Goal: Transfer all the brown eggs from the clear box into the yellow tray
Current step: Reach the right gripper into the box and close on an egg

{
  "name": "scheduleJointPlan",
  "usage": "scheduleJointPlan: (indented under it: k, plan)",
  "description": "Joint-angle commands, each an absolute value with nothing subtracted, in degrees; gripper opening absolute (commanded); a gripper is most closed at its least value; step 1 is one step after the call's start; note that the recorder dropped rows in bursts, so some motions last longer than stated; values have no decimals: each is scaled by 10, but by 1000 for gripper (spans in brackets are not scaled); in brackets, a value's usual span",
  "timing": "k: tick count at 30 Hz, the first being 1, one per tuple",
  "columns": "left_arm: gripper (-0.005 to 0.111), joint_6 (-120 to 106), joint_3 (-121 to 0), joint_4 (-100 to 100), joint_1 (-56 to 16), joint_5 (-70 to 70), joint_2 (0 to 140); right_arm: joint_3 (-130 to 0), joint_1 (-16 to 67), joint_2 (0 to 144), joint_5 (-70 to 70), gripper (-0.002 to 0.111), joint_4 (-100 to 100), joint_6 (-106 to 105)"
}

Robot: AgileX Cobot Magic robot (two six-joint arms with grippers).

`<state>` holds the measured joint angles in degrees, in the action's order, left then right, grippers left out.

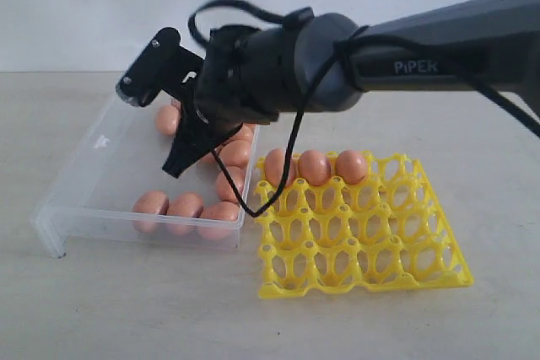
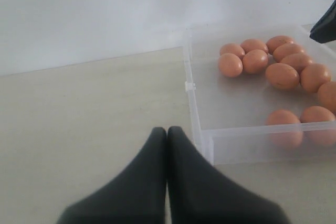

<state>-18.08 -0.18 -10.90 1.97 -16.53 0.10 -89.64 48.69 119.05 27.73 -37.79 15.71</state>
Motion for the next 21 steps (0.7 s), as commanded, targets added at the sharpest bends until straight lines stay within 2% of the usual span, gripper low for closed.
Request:
scheduleJointPlan:
  k: [1, 3, 7, 9, 13, 15, 21]
  plan:
    - [-4, -176, 0, -113, 15, -161, 0, -999, 454, 1205, 343, 0, 58, -179]
    - [-4, -176, 0, -113, 15, -161, 0, -1045, 436, 1227, 390, 0, 125, -206]
    - [-4, -176, 0, -113, 15, -161, 0, -1113, 416, 1287, 430, 1, 133, -187]
    - [-4, -176, 0, -113, 15, -161, 0, -1135, 416, 1306, 443, 8, 133, -186]
    - [-4, -176, 0, -113, 15, -161, 0, -1150, 417, 1327, 432, 42, 132, -171]
    - [-4, -176, 0, -113, 15, -161, 0, -1153, 417, 1333, 409, 52, 116, -135]
    - [-4, -176, 0, -113, 15, -161, 0, -1178, 417, 1356, 381, 55, 15, -25]
